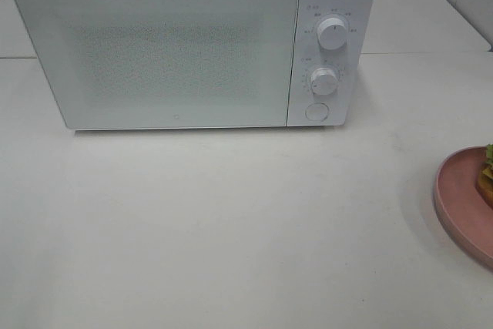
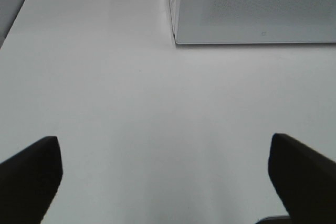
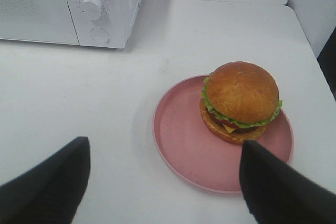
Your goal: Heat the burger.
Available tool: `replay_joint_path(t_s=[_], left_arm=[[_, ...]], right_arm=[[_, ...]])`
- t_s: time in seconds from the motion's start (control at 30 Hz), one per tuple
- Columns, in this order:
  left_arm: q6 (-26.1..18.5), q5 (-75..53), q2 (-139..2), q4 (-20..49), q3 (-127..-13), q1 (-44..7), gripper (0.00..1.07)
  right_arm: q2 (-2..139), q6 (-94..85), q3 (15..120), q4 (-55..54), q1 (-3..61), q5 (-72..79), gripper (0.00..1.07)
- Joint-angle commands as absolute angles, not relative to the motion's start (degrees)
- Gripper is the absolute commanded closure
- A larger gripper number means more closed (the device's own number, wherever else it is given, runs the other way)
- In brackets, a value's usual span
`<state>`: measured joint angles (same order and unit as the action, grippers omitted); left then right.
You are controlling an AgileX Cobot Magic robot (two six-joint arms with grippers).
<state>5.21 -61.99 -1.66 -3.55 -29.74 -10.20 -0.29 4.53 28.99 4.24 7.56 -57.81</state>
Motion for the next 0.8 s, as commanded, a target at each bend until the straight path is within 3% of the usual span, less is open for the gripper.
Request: replay_joint_path(t_s=[0.03, 0.17, 0.3, 0.8], left_arm=[[5.1, -61.25, -0.06, -3.32, -29.68, -10.08, 0.06], [5.1, -61.25, 0.17, -3.32, -29.68, -8.77, 0.06], [5.1, -61.25, 1.78, -3.32, -29.68, -2.98, 0.06], [5.1, -61.25, 1.72, -2.64, -29.68, -2.35, 0.06]], right_arm=[[-1.72, 4.07, 28.71, 4.35, 7.33, -57.12, 0.31], [-1.72, 4.07, 28.71, 4.35, 7.33, -57.12, 0.31], [-1.72, 4.07, 28.71, 4.35, 7.33, -57.12, 0.31], [-1.72, 4.07, 28.71, 4.35, 7.33, -57.12, 0.31]])
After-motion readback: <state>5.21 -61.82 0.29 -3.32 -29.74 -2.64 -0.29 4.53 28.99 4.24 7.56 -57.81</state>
